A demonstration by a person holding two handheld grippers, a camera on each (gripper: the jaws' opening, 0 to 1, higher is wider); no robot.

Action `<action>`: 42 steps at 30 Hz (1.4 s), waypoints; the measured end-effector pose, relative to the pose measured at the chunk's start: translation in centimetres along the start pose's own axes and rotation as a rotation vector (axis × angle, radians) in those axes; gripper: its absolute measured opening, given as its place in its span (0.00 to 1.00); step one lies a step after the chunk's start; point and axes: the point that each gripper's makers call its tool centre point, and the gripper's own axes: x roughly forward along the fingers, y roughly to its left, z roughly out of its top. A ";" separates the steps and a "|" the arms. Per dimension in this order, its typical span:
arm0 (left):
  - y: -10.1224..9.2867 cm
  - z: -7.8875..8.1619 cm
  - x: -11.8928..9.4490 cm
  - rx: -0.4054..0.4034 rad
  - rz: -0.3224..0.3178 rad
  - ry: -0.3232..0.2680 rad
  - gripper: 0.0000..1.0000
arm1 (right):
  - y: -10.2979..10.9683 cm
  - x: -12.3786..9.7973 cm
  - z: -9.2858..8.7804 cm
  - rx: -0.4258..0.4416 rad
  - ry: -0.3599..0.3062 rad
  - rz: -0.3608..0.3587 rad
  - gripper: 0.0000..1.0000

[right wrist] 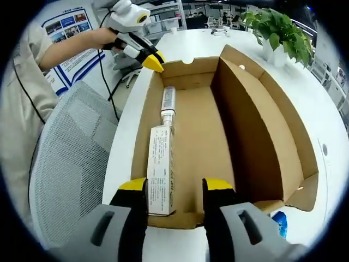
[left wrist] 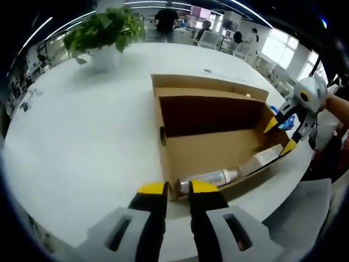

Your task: Operate the shoe box by opening the lid, removing the specified soft item, and placing it in the target area until the item is outside and the box remains undamaged.

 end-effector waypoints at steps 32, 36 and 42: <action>0.3 0.0 0.2 -0.021 -0.006 -0.002 0.08 | 1.4 0.9 0.4 -0.001 0.026 0.052 0.17; 0.5 0.0 0.2 -0.022 -0.002 -0.001 0.05 | 1.1 1.0 0.3 0.016 0.033 0.035 0.16; 0.6 -0.1 0.2 -0.039 -0.006 -0.003 0.04 | 1.2 1.1 0.3 0.020 0.043 0.016 0.15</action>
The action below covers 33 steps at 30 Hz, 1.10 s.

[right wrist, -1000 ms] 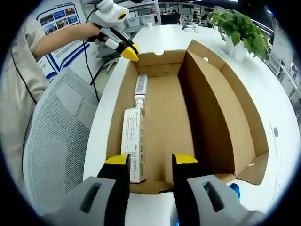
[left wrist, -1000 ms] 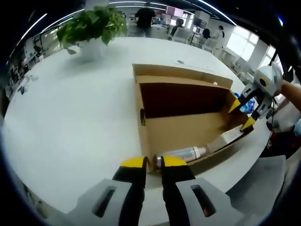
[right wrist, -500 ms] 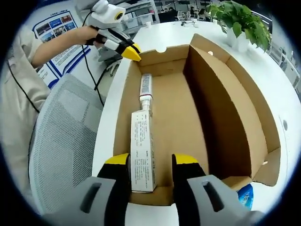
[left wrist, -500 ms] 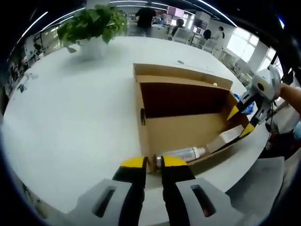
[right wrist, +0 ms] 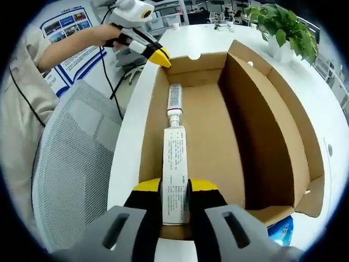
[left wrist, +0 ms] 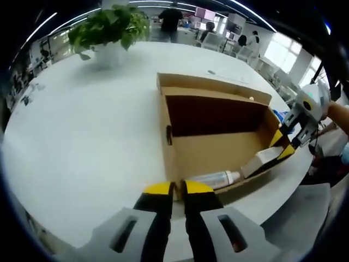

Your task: Operate the shoe box by opening the lid, removing the specified soft item, and placing it in the target area until the item is outside and the box remains undamaged.

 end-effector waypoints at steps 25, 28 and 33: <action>0.0 -0.1 -0.1 -0.038 0.009 -0.013 0.03 | -0.7 -3.8 2.5 -0.059 -0.082 -0.106 0.14; 0.0 0.0 -0.1 -0.043 0.011 -0.014 0.03 | -0.8 -4.6 3.1 -0.068 -0.101 -0.123 0.14; 0.0 0.0 -0.1 -0.050 0.013 -0.016 0.03 | -1.0 -6.1 3.9 -0.075 -0.124 -0.144 0.14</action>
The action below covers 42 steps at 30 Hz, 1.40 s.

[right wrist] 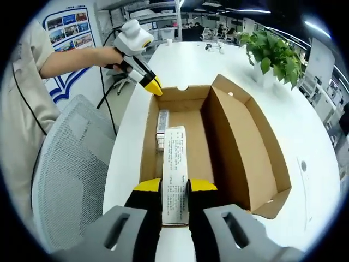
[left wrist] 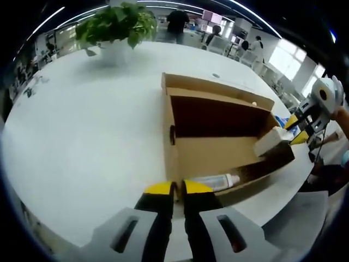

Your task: Operate the shoe box by opening the lid, removing the specified soft item, and placing it in the target area until the item is outside and the box remains undamaged.

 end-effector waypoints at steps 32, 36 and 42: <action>-0.2 -0.1 -0.1 -0.008 0.000 0.004 0.03 | -2.5 -10.1 -0.1 -0.091 -0.014 -0.089 0.14; -0.1 -0.1 0.0 -0.012 -0.001 0.006 0.03 | -3.2 -11.3 -0.5 -0.096 -0.016 -0.107 0.14; 0.0 -0.1 0.0 -0.014 -0.003 0.007 0.03 | -4.7 -13.1 -1.7 -0.103 0.000 -0.141 0.14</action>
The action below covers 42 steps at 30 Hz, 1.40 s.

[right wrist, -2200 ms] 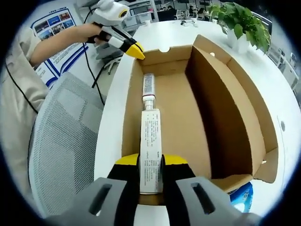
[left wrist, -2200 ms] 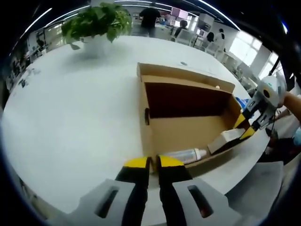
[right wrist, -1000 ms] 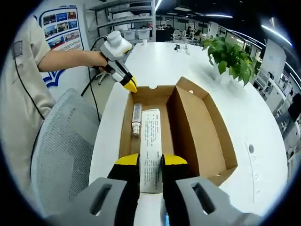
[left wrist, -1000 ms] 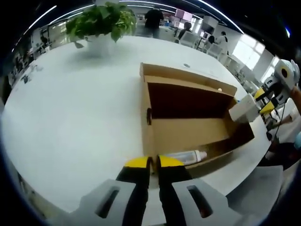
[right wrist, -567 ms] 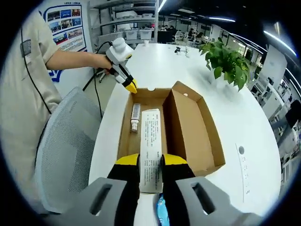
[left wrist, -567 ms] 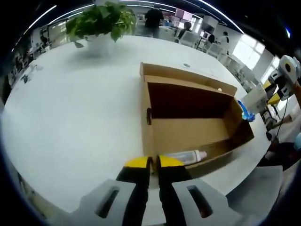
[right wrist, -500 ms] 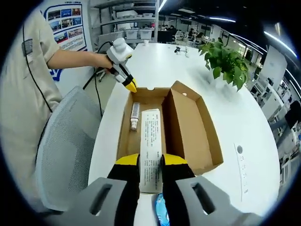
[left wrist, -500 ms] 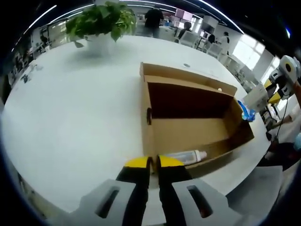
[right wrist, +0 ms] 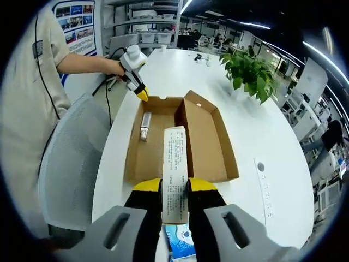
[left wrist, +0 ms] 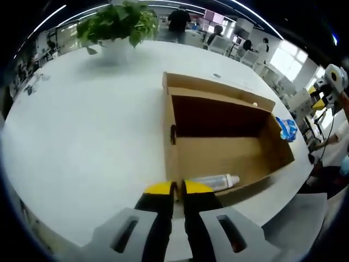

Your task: Operate the shoe box by opening the lid, removing the specified soft item, and placing it in the target area until the item is outside and the box remains undamaged.

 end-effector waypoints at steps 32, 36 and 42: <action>0.0 0.0 0.0 -0.003 0.000 0.020 0.03 | -5.7 -3.6 -8.6 -0.033 0.132 -0.091 0.15; -0.1 -0.1 0.0 -0.006 -0.001 0.021 0.03 | -6.0 -3.7 -9.6 -0.030 0.148 -0.090 0.15; -0.1 -0.1 0.1 -0.008 -0.004 0.027 0.03 | -6.9 -3.6 -11.2 -0.027 0.170 -0.093 0.15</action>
